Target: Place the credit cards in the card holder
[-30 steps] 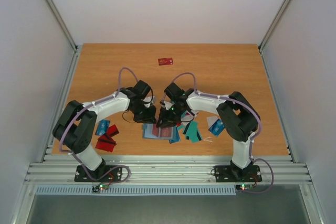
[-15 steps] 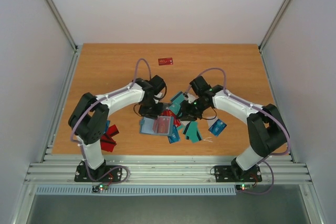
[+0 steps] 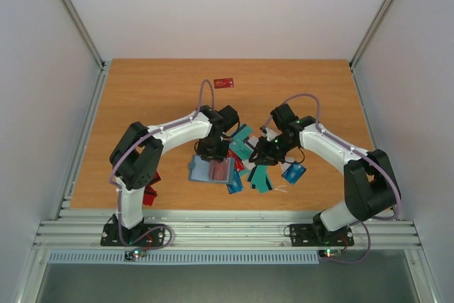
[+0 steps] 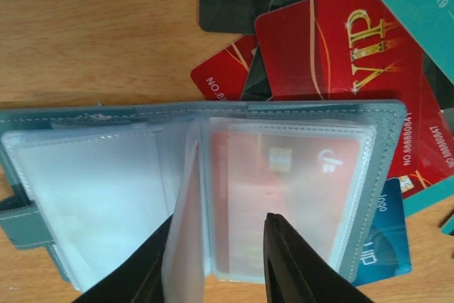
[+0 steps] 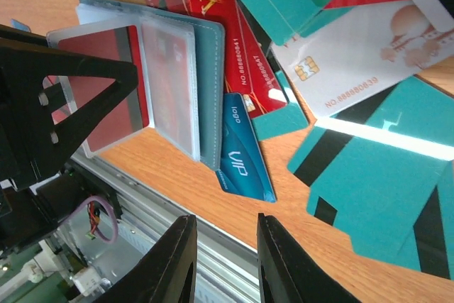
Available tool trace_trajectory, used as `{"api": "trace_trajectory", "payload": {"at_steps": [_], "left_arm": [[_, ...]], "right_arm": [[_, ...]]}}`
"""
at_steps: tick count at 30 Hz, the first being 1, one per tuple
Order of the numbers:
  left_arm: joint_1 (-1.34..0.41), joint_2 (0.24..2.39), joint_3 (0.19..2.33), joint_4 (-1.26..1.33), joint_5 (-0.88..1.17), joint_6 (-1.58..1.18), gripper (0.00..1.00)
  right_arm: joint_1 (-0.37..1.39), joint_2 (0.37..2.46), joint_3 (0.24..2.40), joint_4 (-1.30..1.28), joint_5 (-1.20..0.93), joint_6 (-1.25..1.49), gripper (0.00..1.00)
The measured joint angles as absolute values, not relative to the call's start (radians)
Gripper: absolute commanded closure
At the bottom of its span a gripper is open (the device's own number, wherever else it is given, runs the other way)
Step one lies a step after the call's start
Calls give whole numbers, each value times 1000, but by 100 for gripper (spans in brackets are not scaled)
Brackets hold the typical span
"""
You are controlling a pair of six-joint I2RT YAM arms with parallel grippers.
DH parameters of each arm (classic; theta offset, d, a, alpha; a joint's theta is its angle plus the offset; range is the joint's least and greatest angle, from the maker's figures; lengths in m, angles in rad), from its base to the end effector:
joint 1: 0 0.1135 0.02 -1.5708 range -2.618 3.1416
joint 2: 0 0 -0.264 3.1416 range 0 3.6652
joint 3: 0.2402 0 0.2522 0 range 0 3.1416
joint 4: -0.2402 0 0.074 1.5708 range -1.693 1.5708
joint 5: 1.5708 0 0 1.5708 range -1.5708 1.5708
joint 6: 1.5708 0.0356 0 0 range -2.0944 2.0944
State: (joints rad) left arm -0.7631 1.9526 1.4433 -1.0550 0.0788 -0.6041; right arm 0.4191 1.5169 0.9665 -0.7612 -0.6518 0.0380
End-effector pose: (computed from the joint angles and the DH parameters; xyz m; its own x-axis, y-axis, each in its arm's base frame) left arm 0.2598 -0.2524 0.1820 -0.9864 0.1598 0.0394 0.1569 0.9852 -0.0685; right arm 0.2398 0.1305 0.2012 -0.9000 -0.3679 -0.2338 -0.4316 0.6774 0.5957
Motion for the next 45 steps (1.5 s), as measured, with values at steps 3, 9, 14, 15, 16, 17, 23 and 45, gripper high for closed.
{"api": "trace_trajectory", "payload": {"at_steps": [3, 9, 14, 15, 16, 17, 23, 45], "left_arm": [[-764, 1959, 1444, -1049, 113, -630, 61], [-766, 2008, 1469, -1035, 197, -663, 58], [-769, 2030, 1525, -1034, 249, -686, 56], [-769, 2032, 1532, -1029, 261, -691, 56], [-769, 2035, 1537, -1025, 272, -693, 56], [-769, 2037, 1539, -1011, 291, -698, 56], [-770, 2030, 1526, -876, 401, -708, 49], [-681, 1905, 1519, -812, 342, -416, 43]], "right_arm": [[396, 1497, 949, -765, -661, 34, 74], [344, 1444, 930, -776, -683, 9, 74], [305, 1425, 927, -784, -701, -7, 74], [299, 1420, 927, -787, -704, -9, 73], [294, 1416, 927, -789, -706, -10, 73], [289, 1411, 927, -793, -708, -13, 73], [255, 1377, 926, -796, -720, -21, 73], [201, 1452, 925, -681, -784, 97, 63]]}}
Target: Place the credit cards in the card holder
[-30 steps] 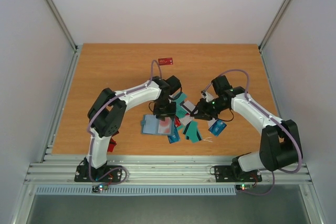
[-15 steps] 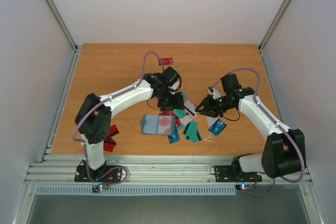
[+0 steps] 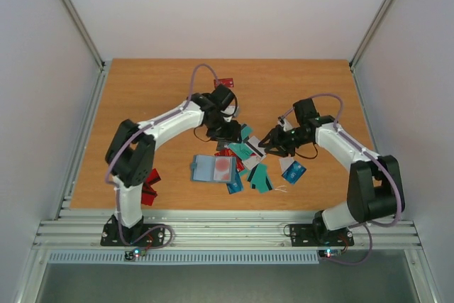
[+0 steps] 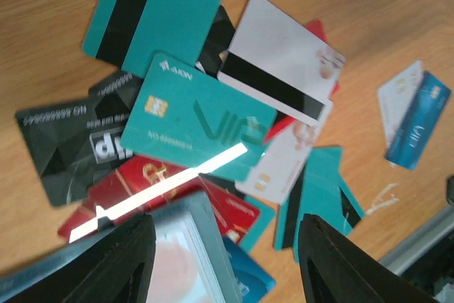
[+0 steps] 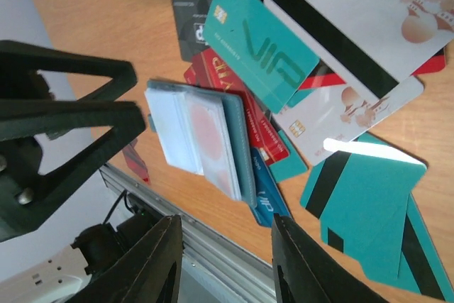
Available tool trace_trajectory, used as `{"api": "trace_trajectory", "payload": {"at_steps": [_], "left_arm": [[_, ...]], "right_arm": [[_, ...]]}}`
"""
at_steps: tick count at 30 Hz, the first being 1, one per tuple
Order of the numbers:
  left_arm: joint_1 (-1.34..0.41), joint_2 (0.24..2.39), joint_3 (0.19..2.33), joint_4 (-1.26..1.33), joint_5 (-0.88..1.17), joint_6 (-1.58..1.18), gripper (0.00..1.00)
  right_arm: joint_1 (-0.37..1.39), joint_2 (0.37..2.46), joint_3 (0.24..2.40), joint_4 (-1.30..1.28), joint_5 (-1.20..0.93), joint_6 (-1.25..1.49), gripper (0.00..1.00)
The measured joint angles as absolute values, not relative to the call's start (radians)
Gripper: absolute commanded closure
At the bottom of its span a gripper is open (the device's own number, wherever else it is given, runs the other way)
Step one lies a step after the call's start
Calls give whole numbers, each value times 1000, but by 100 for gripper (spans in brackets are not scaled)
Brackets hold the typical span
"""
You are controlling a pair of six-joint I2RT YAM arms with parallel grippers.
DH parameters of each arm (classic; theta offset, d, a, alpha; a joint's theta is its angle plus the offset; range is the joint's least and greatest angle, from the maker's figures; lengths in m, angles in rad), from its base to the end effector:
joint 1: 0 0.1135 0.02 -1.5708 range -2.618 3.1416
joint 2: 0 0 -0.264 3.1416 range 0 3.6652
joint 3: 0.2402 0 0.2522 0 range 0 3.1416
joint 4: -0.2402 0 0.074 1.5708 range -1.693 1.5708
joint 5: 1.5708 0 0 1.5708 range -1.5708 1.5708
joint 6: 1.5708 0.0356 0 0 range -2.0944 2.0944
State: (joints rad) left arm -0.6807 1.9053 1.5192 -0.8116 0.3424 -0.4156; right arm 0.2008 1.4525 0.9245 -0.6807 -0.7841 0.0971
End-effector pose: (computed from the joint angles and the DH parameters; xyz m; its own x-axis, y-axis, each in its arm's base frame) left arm 0.2997 -0.2581 0.2261 -0.9398 0.2717 -0.2072 0.3372 0.8358 -0.4332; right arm 0.2555 0.0777 0.2113 -0.9495 -0.1232 -0.2885 -0.2957 0.6590 0.6916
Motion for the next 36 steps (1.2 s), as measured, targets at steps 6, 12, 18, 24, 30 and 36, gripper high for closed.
{"api": "trace_trajectory", "payload": {"at_steps": [6, 12, 18, 24, 30, 36], "left_arm": [[-641, 2077, 1598, -815, 416, -364, 43], [-606, 2177, 1692, -840, 473, -311, 44], [-602, 2215, 1720, -855, 511, -270, 50], [-605, 2208, 1704, -865, 520, -258, 50], [-606, 2199, 1685, -868, 516, -260, 51], [-607, 2200, 1664, -860, 512, -260, 52]], "right_arm": [[201, 1572, 966, -649, -789, 118, 64], [215, 1652, 1012, -635, -782, 128, 64], [226, 1689, 1013, -636, -774, 135, 65], [226, 1689, 1013, -639, -766, 134, 65], [226, 1689, 1009, -640, -764, 134, 64], [226, 1689, 999, -634, -780, 134, 62]]}}
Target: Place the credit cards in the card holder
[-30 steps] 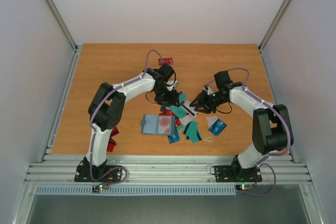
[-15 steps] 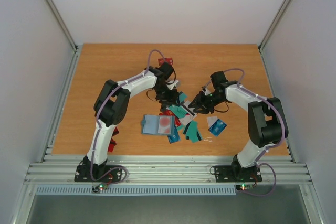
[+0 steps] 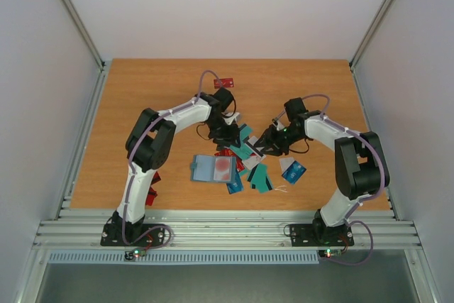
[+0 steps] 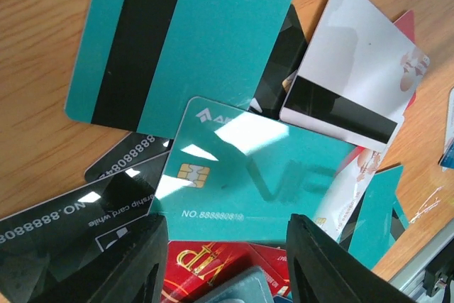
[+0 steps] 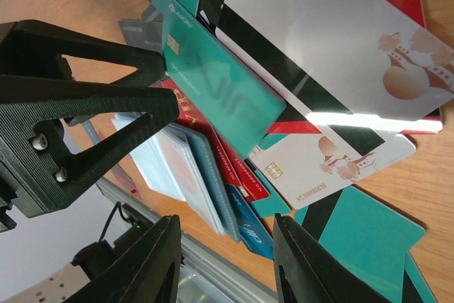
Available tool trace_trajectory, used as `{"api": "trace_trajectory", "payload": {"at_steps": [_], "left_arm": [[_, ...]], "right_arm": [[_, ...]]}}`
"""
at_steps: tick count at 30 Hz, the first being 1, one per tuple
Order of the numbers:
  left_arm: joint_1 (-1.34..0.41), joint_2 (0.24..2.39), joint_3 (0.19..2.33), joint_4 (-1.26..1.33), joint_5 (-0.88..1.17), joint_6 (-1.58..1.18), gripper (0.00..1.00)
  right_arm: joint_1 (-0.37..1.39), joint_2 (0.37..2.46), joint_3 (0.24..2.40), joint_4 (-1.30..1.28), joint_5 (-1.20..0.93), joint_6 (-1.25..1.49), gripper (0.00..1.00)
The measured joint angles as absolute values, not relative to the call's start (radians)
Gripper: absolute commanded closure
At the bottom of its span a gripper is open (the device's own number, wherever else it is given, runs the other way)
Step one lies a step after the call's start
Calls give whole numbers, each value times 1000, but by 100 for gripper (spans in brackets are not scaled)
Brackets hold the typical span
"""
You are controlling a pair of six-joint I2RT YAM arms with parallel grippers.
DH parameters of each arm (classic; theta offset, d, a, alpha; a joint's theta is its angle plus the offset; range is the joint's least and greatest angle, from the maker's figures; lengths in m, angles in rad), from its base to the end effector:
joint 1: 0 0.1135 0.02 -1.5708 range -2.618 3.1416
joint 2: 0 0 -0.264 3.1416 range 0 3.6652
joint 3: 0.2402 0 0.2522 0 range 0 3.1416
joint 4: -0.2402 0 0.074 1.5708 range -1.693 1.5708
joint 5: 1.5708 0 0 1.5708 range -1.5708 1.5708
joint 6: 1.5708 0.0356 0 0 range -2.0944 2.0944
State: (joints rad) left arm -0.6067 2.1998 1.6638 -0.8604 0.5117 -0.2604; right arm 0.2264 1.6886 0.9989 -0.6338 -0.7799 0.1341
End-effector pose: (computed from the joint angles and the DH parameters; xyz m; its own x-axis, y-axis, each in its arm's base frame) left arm 0.3473 -0.2622 0.1500 -0.9278 0.3706 -0.0435 0.3395 0.7899 -0.5107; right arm 0.2891 0.0923 0.1698 -0.9801 -0.1282 -0.1514 -0.1981 0.6774 0.7084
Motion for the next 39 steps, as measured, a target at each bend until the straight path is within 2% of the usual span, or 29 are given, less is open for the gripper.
{"api": "trace_trajectory", "payload": {"at_steps": [14, 39], "left_arm": [[-608, 2181, 1615, -810, 513, -256, 52], [-606, 2158, 1554, -739, 555, -237, 53]], "right_arm": [[226, 1708, 958, -562, -828, 168, 55], [226, 1845, 854, -229, -950, 364, 54]]}}
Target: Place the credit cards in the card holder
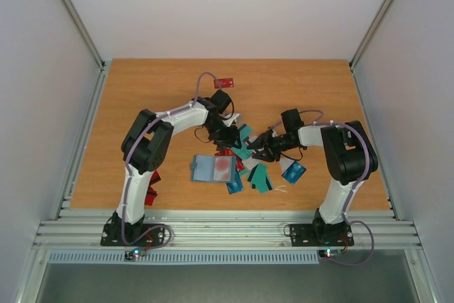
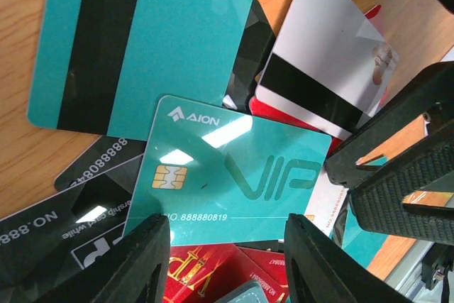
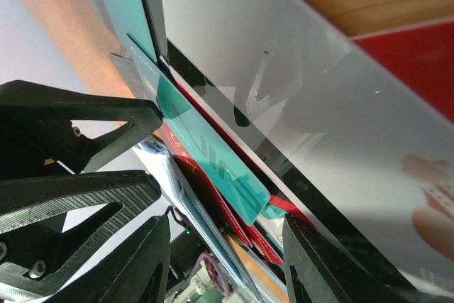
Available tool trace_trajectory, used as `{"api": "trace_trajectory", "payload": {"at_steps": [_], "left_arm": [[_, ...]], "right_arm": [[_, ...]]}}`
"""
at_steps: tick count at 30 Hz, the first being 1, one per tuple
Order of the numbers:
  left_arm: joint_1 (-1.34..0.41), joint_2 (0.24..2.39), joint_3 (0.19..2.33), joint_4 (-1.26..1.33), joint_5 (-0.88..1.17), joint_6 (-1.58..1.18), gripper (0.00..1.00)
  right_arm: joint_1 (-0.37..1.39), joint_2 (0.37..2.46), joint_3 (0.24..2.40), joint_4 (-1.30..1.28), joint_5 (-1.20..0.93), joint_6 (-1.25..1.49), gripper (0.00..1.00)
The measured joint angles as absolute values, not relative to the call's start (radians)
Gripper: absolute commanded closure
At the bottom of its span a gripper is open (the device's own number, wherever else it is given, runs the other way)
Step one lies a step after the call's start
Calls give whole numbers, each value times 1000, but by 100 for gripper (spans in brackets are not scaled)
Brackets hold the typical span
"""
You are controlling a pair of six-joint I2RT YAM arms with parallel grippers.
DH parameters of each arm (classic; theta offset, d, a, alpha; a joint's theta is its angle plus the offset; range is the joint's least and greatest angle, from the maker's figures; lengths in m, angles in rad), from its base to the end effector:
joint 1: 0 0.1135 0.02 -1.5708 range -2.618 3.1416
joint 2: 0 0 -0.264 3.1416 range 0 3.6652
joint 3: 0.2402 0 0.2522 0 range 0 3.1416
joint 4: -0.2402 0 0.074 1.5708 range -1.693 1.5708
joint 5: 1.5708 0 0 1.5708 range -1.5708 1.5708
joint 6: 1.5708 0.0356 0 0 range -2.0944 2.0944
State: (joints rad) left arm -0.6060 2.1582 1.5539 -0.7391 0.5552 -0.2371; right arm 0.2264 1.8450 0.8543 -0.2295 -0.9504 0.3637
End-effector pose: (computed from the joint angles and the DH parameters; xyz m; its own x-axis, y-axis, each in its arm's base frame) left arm 0.3390 -0.2578 0.1419 -0.9150 0.3912 -0.0985 0.3773 0.7435 -0.5521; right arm 0.2941 0.0975 0.1067 -0.9986 -0.0178 -0.0492 -0.0509 0.5458 0.8363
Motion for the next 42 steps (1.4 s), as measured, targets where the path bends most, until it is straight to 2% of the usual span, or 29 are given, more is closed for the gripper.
{"api": "trace_trajectory", "payload": {"at_steps": [16, 23, 30, 36, 42], "left_arm": [[-602, 2127, 1462, -629, 641, -246, 55], [-597, 2124, 1434, -597, 695, -245, 55], [-596, 2118, 1410, -588, 738, -245, 56], [-597, 2099, 1385, -602, 752, -247, 55], [-596, 2050, 1366, -664, 717, -276, 50]], "right_arm": [[227, 1854, 735, 130, -990, 500, 57], [237, 1854, 696, 236, -981, 527, 72], [264, 1856, 696, 255, -933, 532, 98], [272, 1845, 701, 221, -907, 520, 99], [279, 1752, 725, 64, -885, 483, 99]]}}
